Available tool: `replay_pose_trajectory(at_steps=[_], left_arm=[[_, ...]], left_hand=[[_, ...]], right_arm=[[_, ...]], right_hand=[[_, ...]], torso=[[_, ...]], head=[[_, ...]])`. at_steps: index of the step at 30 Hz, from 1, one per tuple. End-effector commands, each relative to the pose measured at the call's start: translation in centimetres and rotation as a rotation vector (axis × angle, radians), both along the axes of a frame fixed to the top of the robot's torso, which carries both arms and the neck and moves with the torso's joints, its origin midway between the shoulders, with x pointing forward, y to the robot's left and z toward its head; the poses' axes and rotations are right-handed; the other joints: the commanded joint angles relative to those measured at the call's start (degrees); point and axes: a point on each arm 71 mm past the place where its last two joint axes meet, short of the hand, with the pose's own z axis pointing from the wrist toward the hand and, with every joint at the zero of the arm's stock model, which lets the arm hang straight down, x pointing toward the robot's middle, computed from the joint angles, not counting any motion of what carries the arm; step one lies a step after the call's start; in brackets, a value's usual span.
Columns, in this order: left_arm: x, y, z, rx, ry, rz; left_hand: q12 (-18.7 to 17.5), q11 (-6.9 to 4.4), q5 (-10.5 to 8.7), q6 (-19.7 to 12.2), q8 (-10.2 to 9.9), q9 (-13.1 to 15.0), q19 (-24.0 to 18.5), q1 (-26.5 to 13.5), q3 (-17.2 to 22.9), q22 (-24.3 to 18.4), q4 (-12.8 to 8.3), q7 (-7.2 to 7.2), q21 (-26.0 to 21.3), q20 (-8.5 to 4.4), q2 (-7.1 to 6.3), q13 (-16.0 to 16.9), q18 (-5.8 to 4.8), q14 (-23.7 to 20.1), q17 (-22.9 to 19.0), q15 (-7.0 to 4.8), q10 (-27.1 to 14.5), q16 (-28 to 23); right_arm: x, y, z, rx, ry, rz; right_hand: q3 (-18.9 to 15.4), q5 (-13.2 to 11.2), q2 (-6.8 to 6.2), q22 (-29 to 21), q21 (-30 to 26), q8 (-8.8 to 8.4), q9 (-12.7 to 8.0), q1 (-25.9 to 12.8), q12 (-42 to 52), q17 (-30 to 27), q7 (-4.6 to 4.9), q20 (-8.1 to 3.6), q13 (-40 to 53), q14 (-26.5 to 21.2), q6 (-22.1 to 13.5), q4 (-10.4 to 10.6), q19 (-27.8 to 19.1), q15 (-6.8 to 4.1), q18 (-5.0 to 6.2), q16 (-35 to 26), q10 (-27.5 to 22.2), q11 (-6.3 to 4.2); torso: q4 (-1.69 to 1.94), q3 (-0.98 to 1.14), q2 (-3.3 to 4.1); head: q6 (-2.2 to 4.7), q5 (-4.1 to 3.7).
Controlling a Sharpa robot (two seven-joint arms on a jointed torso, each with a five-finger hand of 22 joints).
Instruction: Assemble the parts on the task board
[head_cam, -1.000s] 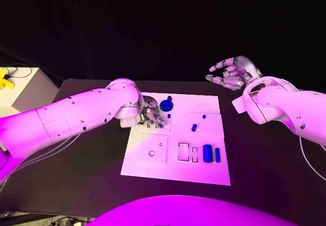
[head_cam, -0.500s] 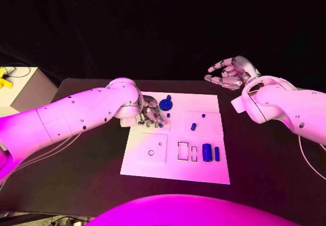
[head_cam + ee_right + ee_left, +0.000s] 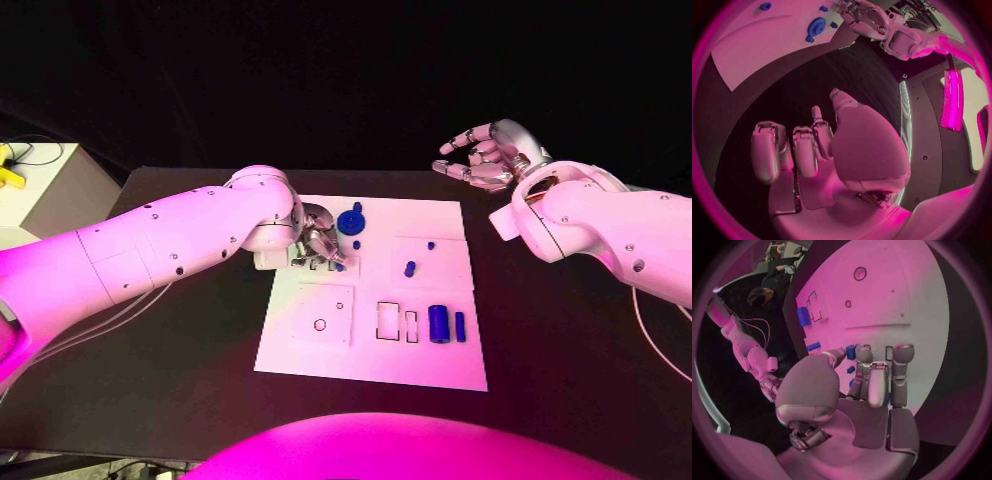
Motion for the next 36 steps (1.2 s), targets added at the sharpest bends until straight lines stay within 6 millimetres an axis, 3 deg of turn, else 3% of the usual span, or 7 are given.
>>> replay_pose_trajectory(at_steps=[1, 8, 14, 17, 22, 30, 36], left_arm=[[-0.1, -0.2, -0.1, 0.001, 0.022, -0.028], [0.0, -0.2, -0.1, -0.012, 0.019, -0.024], [0.0, -0.2, 0.1, -0.063, 0.003, 0.004], [0.0, -0.2, 0.3, -0.087, -0.003, 0.019], [-0.2, -0.1, 0.5, -0.117, -0.012, 0.035], [-0.7, 0.2, 1.0, -0.13, -0.031, 0.043], [-0.9, 0.6, 1.2, -0.124, -0.038, 0.049]], left_hand=[[0.0, -0.04, 0.13, -0.3, 0.4, 0.1, -0.4, 0.6, 0.5, -0.1, 0.0, -0.22, 0.2, -0.03, -0.1, -0.2, -0.77, 0.1, 1.2, 0.01, -0.3, 0.0], [-0.1, -0.03, 0.14, -0.4, 0.3, 0.3, -0.6, 1.1, 1.8, -0.2, 0.0, -0.21, 0.2, -0.04, 0.15, -0.2, -0.74, 0.0, 1.1, 0.03, -0.5, 0.0], [-0.6, -0.35, 0.18, -1.1, 0.6, 1.4, -1.2, 5.0, 11.1, -0.7, -2.7, -0.54, 0.0, -0.28, 0.12, -0.8, -0.6, -0.2, 0.8, -0.33, -1.1, -0.2], [-0.8, -0.32, 0.16, -1.2, 1.6, 2.7, -1.6, 3.6, 17.1, -1.2, -4.5, -0.46, -0.2, -0.28, -1.42, -1.3, -0.52, -0.4, 0.6, -0.24, -1.1, -0.3], [-0.5, -0.33, 0.15, -1.6, 4.0, 5.1, -1.7, 1.1, 25.4, -0.8, -8.5, -0.43, 0.3, -0.37, -1.48, -1.2, -0.54, -0.3, 0.7, -0.29, -1.0, -0.3], [0.9, -0.55, 0.38, -1.5, 5.6, 6.5, -0.5, -2.4, 30.1, 1.6, -12.5, -0.6, 2.0, -0.42, -1.91, 0.0, -0.89, 0.6, 2.4, -0.48, 0.4, 0.7], [1.3, -0.68, 0.81, -1.3, 6.0, 6.8, 0.0, -3.6, 31.2, 2.6, -13.5, -0.73, 2.8, -0.47, -2.05, 0.2, -1.06, 1.0, 3.1, -0.59, 1.0, 1.1]], right_arm=[[-0.1, 0.2, 0.0, -0.007, -0.002, 0.021], [-0.1, 0.3, 0.0, -0.005, -0.007, 0.028], [-0.1, 0.2, -0.1, -0.006, -0.006, 0.028], [-0.1, 0.1, -0.1, -0.007, -0.004, 0.027], [-0.1, 0.0, -0.3, -0.01, 0.0, 0.027], [-0.1, -0.3, -0.5, -0.012, 0.007, 0.025], [-0.1, -0.5, -0.7, -0.014, 0.012, 0.022]], right_hand=[[0.2, -0.4, 0.15, 9.4, -0.2, -0.16, 0.0, -0.6, -0.1, 10.9, -0.1, 0.27, 6.0, 4.8, -0.1, 0.1, 2.8, 0.51, 0.82, -0.3, -0.2, -0.13], [0.2, -0.5, 0.34, 9.3, -0.3, -0.14, 0.0, -0.8, -0.1, 10.9, -0.11, 0.28, 6.0, 4.8, -0.1, 0.1, 2.8, 0.51, 0.83, -0.2, -0.2, -0.14], [0.3, -0.5, 0.51, 9.4, -0.3, -0.13, 0.0, -0.8, -0.1, 10.9, -0.12, 0.28, 6.0, 4.8, -0.1, 0.1, 2.8, 0.5, 0.82, -0.3, -0.2, -0.14], [0.3, -0.5, 0.53, 9.4, -0.3, -0.13, 0.0, -0.9, -0.1, 10.9, -0.12, 0.28, 6.0, 4.8, -0.1, 0.1, 2.8, 0.5, 0.83, -0.3, -0.2, -0.14], [0.3, -0.5, 0.61, 9.3, -0.3, -0.12, 0.0, -0.9, -0.1, 10.9, -0.11, 0.28, 6.0, 4.8, -0.1, 0.1, 2.8, 0.5, 0.83, -0.3, -0.2, -0.15], [0.3, -0.4, 1.28, 9.2, -0.5, -0.12, 0.0, -1.9, -0.1, 10.9, -0.11, 0.28, 5.9, 4.8, 0.0, 0.2, 2.8, 0.5, 0.87, -0.3, -0.2, -0.14], [0.3, -0.4, 1.28, 9.2, -0.5, -0.12, 0.0, -1.9, -0.1, 10.9, -0.11, 0.28, 5.9, 4.8, 0.0, 0.2, 2.8, 0.5, 0.87, -0.3, -0.2, -0.14]], torso=[[0.05, 0.02, 0.01], [0.05, 0.01, 0.03], [0.04, 0.0, 0.04], [0.06, -0.05, 0.06], [0.1, -0.03, 0.02], [0.09, 0.03, -0.02], [0.13, 0.09, -0.05]], head=[[-0.11, -0.1], [-0.11, -0.08], [-0.11, -0.08], [0.01, -0.08], [-0.12, -0.07], [0.0, -0.1], [-0.14, 0.08]])
